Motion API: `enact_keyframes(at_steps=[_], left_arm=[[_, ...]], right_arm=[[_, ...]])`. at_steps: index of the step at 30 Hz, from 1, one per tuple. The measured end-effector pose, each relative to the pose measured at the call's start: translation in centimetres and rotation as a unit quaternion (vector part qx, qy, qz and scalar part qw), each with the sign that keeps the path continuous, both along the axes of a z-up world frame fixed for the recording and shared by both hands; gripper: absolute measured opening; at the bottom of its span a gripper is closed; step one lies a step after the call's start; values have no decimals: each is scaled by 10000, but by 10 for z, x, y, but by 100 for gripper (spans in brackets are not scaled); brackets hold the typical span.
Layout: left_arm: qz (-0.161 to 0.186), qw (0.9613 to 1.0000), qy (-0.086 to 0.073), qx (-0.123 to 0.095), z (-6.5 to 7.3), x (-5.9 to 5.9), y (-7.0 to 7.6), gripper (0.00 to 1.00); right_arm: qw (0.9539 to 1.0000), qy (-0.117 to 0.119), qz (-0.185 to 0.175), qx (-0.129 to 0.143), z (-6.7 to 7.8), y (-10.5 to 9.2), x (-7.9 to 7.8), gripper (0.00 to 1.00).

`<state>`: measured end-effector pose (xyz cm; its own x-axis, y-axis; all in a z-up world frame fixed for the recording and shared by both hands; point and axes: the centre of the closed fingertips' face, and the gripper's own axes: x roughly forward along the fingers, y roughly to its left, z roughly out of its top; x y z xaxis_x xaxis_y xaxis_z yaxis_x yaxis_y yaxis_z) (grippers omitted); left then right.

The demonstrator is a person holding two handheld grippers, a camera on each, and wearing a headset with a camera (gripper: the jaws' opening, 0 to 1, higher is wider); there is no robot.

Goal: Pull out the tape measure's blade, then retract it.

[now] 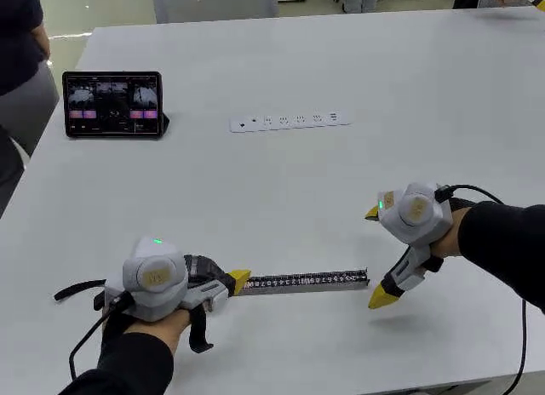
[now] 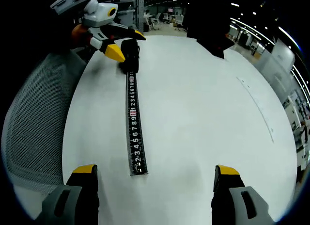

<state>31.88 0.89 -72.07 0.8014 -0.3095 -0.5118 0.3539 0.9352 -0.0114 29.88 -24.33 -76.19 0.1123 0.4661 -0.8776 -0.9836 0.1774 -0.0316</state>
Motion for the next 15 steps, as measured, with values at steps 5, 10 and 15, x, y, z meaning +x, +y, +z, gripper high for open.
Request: enact_keyframes(at_steps=[5,10,15], left_arm=[[139,9997,-206,5,0,-2,0,99],[174,9995,-244,27,-2,-2,1,99],[158,9997,-199,-52,-4,-1,0,99]], right_arm=[[9999,19,142,-4,-8,3,-2,89],[9998,28,206,-70,-12,1,-4,79],[9995,153,254,-107,-15,-2,-9,67]])
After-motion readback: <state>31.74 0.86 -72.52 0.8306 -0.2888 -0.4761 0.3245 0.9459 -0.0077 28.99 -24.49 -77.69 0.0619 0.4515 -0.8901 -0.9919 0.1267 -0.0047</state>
